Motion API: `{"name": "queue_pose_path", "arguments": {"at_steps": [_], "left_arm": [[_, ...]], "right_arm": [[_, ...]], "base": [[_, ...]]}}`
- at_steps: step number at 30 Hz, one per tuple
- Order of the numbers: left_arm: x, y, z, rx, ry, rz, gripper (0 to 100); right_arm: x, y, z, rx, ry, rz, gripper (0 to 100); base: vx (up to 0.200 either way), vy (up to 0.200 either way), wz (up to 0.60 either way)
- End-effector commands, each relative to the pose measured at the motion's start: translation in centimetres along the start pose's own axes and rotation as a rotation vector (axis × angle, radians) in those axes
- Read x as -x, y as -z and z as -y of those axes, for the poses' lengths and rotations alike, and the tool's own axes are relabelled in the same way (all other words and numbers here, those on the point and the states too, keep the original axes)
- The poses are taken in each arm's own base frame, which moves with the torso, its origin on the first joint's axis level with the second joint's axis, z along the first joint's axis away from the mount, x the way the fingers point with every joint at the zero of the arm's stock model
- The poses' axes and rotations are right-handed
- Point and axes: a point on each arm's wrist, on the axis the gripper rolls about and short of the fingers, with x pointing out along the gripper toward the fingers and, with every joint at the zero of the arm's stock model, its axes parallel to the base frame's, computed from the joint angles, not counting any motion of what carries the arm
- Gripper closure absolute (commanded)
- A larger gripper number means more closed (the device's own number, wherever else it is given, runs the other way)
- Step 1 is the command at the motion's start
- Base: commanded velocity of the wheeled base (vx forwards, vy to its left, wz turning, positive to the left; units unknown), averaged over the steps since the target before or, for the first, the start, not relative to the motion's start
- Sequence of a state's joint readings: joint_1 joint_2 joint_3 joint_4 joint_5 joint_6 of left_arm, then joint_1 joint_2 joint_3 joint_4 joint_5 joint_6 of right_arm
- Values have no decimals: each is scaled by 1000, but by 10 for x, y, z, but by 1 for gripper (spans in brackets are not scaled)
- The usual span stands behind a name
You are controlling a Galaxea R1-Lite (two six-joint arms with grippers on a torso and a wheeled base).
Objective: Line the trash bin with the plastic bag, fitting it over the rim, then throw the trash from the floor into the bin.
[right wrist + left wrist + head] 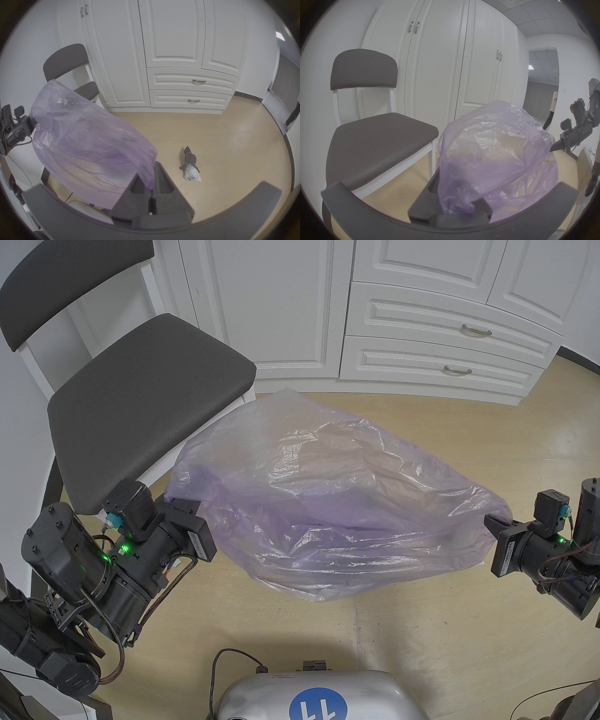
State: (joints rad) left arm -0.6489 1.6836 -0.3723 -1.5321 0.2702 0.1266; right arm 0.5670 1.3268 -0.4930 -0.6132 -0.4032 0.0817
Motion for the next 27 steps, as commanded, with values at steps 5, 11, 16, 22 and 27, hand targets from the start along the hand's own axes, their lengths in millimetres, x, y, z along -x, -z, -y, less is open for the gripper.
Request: {"name": "queue_pose_path", "arguments": {"at_steps": [5,11,16,22,27], "left_arm": [[-1,6,1,-12,-3,-24,100],[-2,9,1,-38,-9,-32,100],[-3,13,1,-46,-8,-47,100],[-7,19,-1,-59,-33,-68,100],[-9,20,-10,-81,-62,-72,100]], "right_arm": [[-18,13,-6,9,3,-68,100],[-20,15,-7,-1,-17,-82,100],[-26,18,-7,-1,-11,-94,100],[-34,24,-9,2,-4,-97,100],[-36,24,0,0,34,-97,100]], "base": [[0,0,0],[0,0,0],[0,0,0],[0,0,0],[0,0,0]]}}
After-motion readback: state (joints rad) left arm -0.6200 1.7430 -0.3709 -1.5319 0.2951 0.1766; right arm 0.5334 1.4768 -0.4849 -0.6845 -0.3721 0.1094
